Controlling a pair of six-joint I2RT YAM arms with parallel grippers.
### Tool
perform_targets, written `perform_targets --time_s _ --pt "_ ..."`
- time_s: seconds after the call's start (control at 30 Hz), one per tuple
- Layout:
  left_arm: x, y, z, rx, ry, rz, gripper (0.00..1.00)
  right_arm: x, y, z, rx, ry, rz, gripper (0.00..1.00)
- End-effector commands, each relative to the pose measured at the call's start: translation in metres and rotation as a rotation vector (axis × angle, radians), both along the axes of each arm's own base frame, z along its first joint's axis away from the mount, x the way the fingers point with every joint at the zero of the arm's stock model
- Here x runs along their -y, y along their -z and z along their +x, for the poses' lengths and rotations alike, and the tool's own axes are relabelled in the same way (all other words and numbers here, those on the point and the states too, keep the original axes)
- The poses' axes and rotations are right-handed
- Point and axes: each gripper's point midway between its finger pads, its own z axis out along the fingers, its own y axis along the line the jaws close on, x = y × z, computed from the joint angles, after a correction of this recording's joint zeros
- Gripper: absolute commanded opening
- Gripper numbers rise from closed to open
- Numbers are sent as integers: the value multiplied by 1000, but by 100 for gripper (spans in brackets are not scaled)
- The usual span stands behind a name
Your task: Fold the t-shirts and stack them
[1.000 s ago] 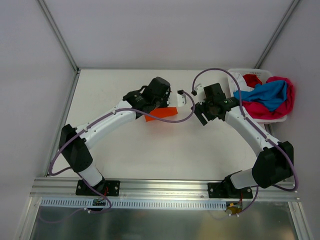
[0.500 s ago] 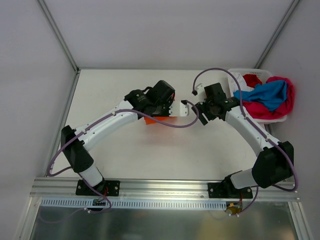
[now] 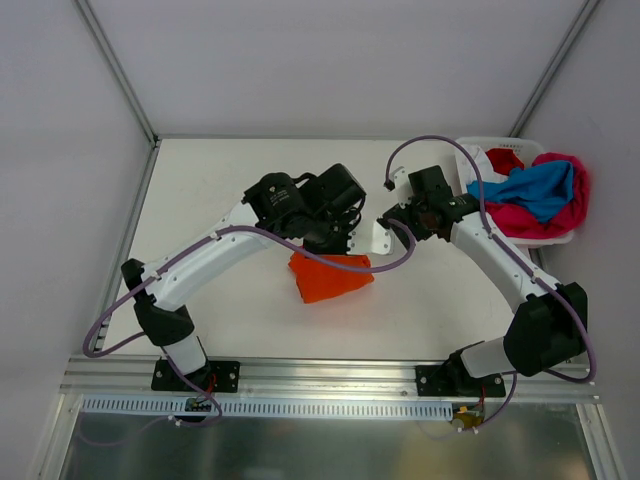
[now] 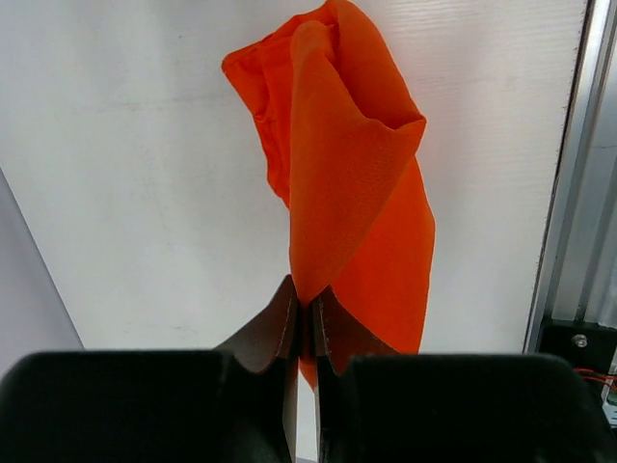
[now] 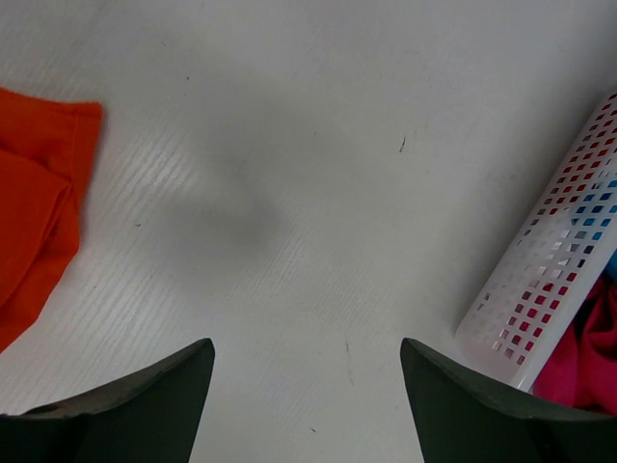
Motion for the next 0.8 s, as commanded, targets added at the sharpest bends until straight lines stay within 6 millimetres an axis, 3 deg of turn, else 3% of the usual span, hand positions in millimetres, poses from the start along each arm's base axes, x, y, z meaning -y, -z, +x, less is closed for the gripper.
perform_targets --time_s 0.0,0.47,0.77 --pt "-10 -2 -16 -70 -14 38 0 0 -16 3 52 17 31 83" --pt "-2 77 -1 -190 -33 96 0 1 -22 1 67 19 47 83" --pt "18 93 27 -138 -30 51 0 2 -20 0 64 19 46 83"
